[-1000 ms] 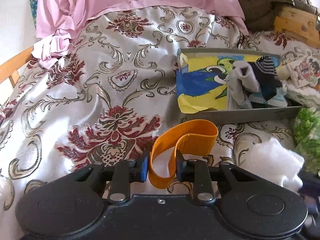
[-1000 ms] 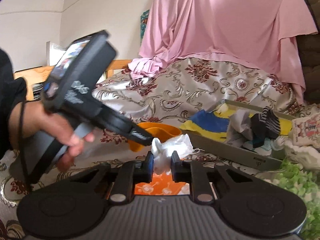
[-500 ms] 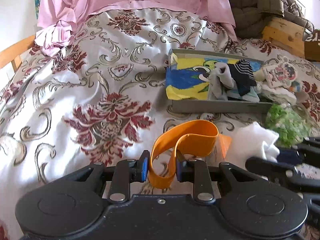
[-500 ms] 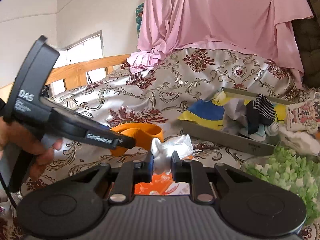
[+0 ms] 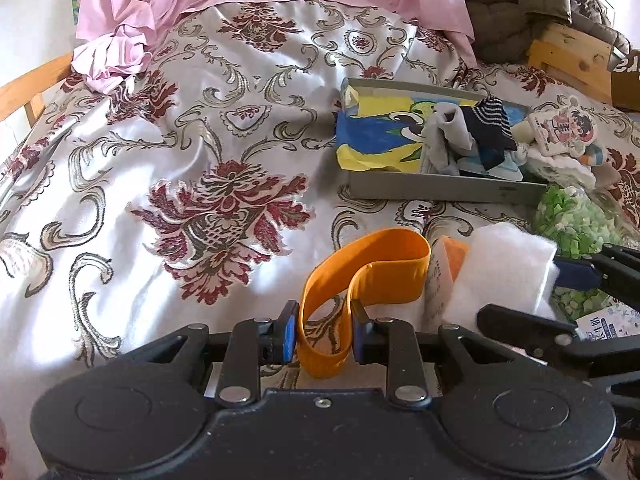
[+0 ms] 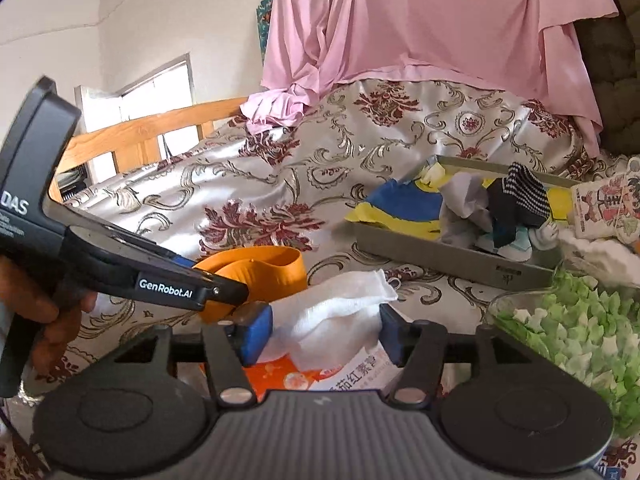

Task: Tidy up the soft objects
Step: 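Grasp the orange rubber band with left gripper while right gripper holds the tissue, then lift the band and tissue and carry both over the tray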

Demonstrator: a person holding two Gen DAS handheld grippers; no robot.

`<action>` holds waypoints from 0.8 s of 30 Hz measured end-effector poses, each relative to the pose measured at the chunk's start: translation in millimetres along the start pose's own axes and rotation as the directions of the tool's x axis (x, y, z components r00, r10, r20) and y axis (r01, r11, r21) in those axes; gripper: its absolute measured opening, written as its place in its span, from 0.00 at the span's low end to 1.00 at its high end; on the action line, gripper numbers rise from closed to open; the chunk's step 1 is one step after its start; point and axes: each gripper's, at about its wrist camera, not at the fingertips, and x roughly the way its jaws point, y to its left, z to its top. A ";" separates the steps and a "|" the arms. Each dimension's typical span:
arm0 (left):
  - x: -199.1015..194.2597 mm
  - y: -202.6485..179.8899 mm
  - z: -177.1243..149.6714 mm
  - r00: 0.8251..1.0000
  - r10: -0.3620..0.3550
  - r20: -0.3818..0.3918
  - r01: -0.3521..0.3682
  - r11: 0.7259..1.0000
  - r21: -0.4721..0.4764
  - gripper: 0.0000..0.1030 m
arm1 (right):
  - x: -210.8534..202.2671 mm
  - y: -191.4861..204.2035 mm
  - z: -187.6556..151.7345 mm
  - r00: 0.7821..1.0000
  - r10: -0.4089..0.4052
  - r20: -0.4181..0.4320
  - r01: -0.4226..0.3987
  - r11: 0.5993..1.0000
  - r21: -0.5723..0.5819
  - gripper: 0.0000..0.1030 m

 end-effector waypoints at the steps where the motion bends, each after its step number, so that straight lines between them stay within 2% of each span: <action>1: 0.6 -1.1 0.4 1.000 -0.005 -0.002 0.005 1.000 0.001 0.27 | 1.4 0.4 -0.8 1.000 -0.001 -0.002 0.001 1.000 -0.001 0.60; 5: 3.4 -6.3 0.2 1.000 -0.013 -0.008 0.014 1.000 0.021 0.28 | 2.5 2.9 -1.1 1.000 -0.003 0.000 0.003 1.000 -0.015 0.59; 10: 9.0 -6.0 -1.2 1.000 -0.014 -0.019 0.015 1.000 0.013 0.33 | 2.3 5.2 -1.7 1.000 -0.002 -0.001 0.002 1.000 -0.020 0.52; 16: 13.6 -7.8 -3.6 1.000 -0.003 -0.006 0.003 1.000 0.016 0.33 | 2.0 5.5 -1.3 1.000 0.009 -0.006 -0.009 1.000 -0.018 0.47; 21: 9.5 -7.4 -3.8 1.000 0.006 0.016 -0.007 1.000 0.015 0.27 | 1.0 10.1 -1.2 1.000 0.016 -0.003 -0.016 0.999 -0.045 0.29; 24: 6.5 -8.4 -2.0 0.999 0.007 0.033 -0.008 1.000 0.018 0.25 | 0.1 13.9 -1.5 1.000 0.007 0.007 -0.006 0.997 -0.078 0.22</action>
